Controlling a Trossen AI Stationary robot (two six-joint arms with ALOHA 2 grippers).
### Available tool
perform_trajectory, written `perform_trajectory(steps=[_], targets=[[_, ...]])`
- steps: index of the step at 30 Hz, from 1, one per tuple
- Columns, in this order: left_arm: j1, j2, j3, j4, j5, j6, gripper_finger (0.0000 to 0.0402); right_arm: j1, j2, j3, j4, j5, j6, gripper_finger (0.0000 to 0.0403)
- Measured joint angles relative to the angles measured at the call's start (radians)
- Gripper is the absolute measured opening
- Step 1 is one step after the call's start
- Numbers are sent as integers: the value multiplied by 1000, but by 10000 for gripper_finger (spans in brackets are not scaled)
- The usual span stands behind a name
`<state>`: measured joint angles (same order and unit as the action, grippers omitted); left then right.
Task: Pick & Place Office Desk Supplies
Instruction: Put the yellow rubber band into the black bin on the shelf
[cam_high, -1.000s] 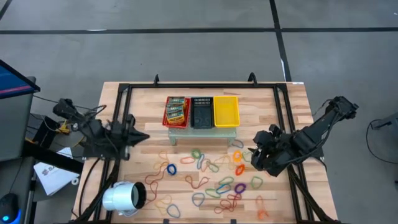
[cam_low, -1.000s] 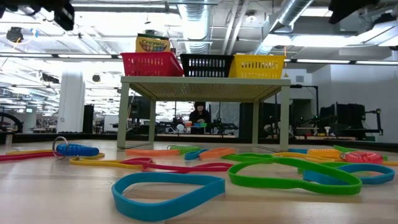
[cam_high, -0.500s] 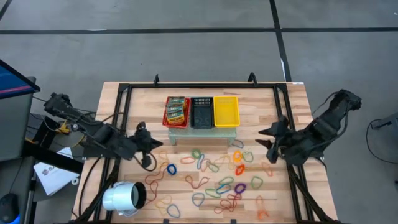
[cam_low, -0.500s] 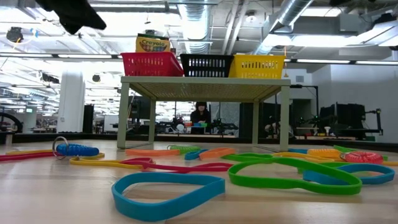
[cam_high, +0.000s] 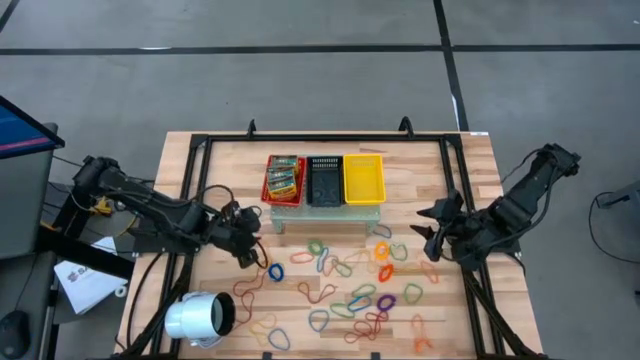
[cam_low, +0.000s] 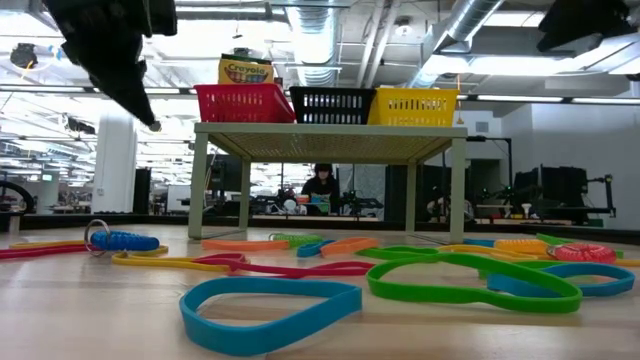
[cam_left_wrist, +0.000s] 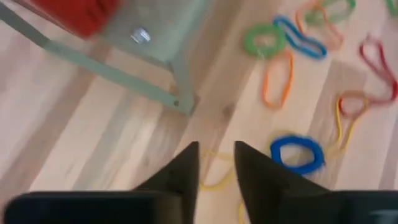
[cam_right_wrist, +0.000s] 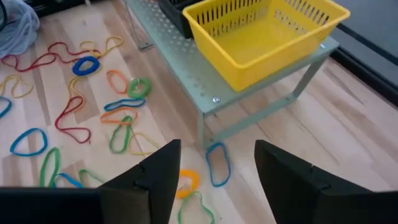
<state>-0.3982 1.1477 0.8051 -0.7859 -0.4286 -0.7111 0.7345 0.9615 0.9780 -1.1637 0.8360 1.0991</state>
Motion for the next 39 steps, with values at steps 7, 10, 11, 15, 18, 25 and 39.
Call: perform_trajectory(steps=[7,10,11,15,18,25,39], targets=[[0,129,-8,11,34,25,219,11,0,-1,7,2,8,212],[-3,164,-59,81,36,24,237,11,0,-1,13,2,8,211],[-5,171,-79,118,38,24,239,11,0,-1,14,2,8,210],[-6,169,-175,267,70,30,239,11,0,-1,14,1,8,210],[-6,149,-235,352,89,71,234,11,0,-1,14,1,8,210],[-6,145,-333,492,140,130,218,11,0,-1,23,1,9,209],[-3,153,-408,527,121,153,85,11,0,0,29,1,9,209]])
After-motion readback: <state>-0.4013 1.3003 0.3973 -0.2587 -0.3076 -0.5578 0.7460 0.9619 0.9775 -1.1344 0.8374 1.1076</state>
